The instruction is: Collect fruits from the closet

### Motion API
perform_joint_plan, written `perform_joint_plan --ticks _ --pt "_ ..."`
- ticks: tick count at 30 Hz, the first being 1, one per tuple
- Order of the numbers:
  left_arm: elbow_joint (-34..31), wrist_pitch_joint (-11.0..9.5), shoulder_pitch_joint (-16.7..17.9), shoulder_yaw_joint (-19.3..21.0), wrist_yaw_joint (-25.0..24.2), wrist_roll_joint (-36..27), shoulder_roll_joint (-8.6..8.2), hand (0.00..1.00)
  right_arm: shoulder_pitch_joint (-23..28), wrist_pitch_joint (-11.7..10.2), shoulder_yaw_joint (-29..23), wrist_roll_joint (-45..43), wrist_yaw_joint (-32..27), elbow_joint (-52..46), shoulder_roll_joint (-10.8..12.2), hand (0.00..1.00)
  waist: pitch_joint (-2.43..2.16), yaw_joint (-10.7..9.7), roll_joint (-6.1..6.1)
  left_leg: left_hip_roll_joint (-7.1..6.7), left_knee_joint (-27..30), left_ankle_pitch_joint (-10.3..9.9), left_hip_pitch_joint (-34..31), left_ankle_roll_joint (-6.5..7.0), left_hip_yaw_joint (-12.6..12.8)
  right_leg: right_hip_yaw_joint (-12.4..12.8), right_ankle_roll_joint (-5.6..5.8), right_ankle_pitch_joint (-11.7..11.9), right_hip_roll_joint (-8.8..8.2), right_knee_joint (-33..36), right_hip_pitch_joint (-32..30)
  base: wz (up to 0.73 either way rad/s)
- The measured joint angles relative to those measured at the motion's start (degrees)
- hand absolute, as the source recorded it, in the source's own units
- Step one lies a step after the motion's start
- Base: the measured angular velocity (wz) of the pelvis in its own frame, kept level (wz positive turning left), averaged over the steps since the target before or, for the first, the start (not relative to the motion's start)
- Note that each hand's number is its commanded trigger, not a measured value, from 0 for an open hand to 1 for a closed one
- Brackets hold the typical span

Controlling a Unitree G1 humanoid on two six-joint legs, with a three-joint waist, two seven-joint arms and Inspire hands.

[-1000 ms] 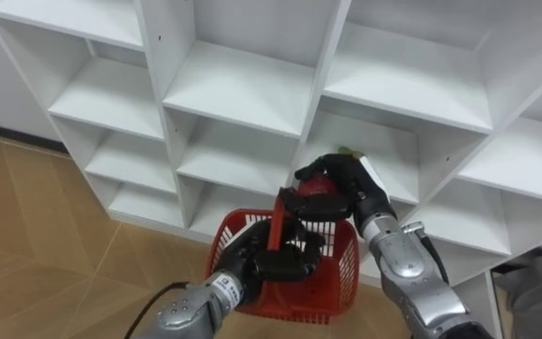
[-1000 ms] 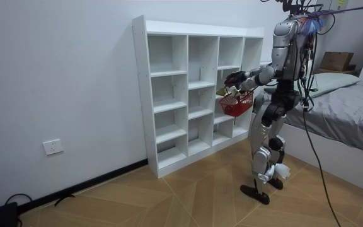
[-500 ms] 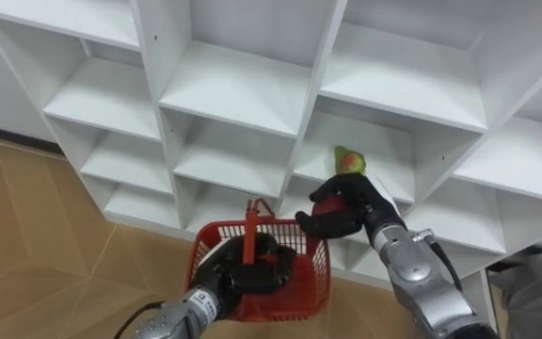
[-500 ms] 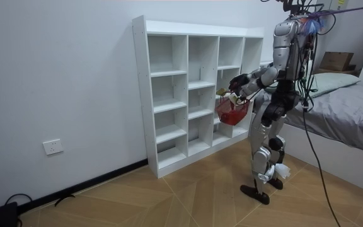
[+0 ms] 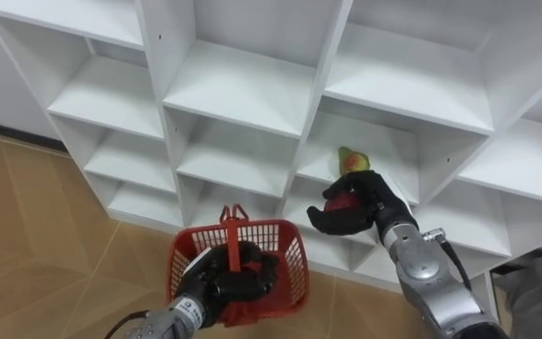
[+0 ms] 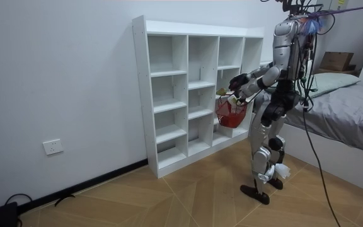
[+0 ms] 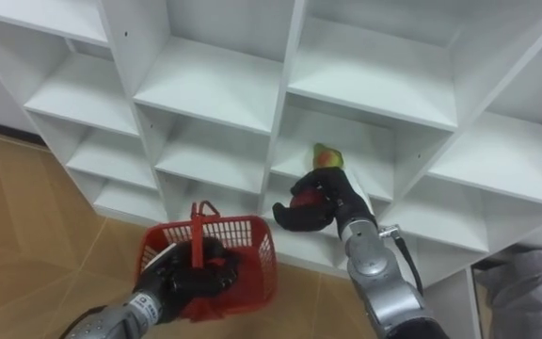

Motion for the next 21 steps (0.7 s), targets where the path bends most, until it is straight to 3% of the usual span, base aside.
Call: perform_joint_plan --ticks 13,18,21 --pt "0.64 -0.02 0.1 -0.01 1.06 0.07 -0.6 1.0 0.01 0.0 -0.15 -0.9 0.01 -0.42 0.0 1.0 -0.23 0.24 0.42 0.02 -0.04 0.0 0.02 0.0 0.07 -0.17 -0.01 0.0 -0.01 0.1 -0.07 0.0" --pt "1.7 -0.16 0.38 -0.02 1.61 -0.01 -1.04 1.0 0.11 -0.05 0.27 -4.74 0.14 -4.86 0.39 1.0 -0.23 0.41 0.43 0.07 -0.41 0.03 0.06 -0.03 0.26 0.17 -0.01 0.0 0.05 0.4 -0.57 -0.03" --pt "2.39 -1.31 0.35 -0.54 1.62 -0.36 -1.1 1.0 0.94 -0.13 1.69 -4.75 0.82 -7.44 0.82 1.0 -0.22 0.24 0.41 0.07 -0.59 0.04 0.35 -0.02 0.24 0.21 0.01 -0.01 0.03 0.72 -0.55 0.0"
